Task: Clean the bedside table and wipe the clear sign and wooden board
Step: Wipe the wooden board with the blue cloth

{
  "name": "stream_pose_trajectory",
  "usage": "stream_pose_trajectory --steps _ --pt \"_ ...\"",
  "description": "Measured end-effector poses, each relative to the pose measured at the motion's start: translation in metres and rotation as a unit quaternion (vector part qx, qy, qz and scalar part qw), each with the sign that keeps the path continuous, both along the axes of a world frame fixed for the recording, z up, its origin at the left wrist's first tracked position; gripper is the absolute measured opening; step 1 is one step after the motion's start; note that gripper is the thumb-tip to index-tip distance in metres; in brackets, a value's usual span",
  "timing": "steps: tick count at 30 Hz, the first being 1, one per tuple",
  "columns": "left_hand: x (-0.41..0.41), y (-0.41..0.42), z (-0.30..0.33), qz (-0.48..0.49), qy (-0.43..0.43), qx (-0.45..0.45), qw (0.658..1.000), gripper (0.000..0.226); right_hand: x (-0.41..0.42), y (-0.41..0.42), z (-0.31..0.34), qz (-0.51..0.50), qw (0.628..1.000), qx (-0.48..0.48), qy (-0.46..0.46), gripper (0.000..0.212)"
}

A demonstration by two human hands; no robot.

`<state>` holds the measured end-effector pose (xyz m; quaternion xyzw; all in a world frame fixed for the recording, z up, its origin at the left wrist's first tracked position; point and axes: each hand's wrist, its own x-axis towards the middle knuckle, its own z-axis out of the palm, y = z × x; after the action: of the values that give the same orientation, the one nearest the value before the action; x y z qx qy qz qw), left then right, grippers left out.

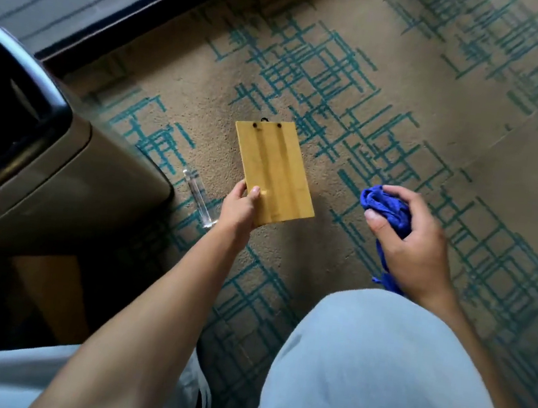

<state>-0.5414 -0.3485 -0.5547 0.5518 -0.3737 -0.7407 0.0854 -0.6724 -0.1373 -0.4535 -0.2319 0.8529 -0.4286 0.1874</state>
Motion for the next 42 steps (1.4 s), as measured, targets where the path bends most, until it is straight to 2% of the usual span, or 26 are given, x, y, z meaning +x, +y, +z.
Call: stream_pose_trajectory --steps 3,10,16,19,22,25,29,32,39,42 --pt "-0.001 -0.004 -0.014 0.020 0.028 0.048 0.998 0.041 0.005 0.006 -0.008 0.000 1.000 0.013 -0.021 0.036" --pt "-0.006 -0.010 -0.035 0.079 0.056 0.128 0.987 0.032 0.011 0.014 -0.020 0.006 0.998 0.057 -0.039 0.039" --pt "0.000 -0.010 -0.051 0.035 0.016 0.105 0.994 0.036 0.014 0.013 -0.017 0.004 0.997 0.065 -0.039 0.040" --pt "0.005 -0.009 -0.051 -0.029 -0.023 0.057 0.998 0.041 0.016 0.014 -0.016 0.007 0.996 0.068 -0.053 0.038" --pt "0.008 -0.007 -0.052 -0.129 -0.101 -0.046 0.986 0.057 0.018 0.014 -0.016 0.009 0.996 0.066 -0.057 0.036" --pt "0.009 -0.003 -0.054 -0.161 -0.151 -0.153 0.963 0.075 0.021 0.014 -0.016 0.016 0.996 0.067 -0.063 0.035" --pt "0.011 0.003 -0.058 -0.228 -0.230 -0.263 0.909 0.087 0.024 0.013 -0.016 0.020 0.995 0.066 -0.077 0.036" --pt "0.012 0.000 -0.059 -0.260 -0.251 -0.284 0.888 0.085 0.025 0.012 -0.014 0.031 0.994 0.075 -0.073 0.033" --pt "0.017 -0.004 -0.064 -0.293 -0.264 -0.305 0.867 0.085 0.019 0.013 -0.013 0.052 0.993 0.083 -0.069 0.038" --pt "0.017 -0.004 -0.065 -0.306 -0.294 -0.309 0.851 0.085 0.019 0.011 -0.013 0.062 0.992 0.090 -0.066 0.041"
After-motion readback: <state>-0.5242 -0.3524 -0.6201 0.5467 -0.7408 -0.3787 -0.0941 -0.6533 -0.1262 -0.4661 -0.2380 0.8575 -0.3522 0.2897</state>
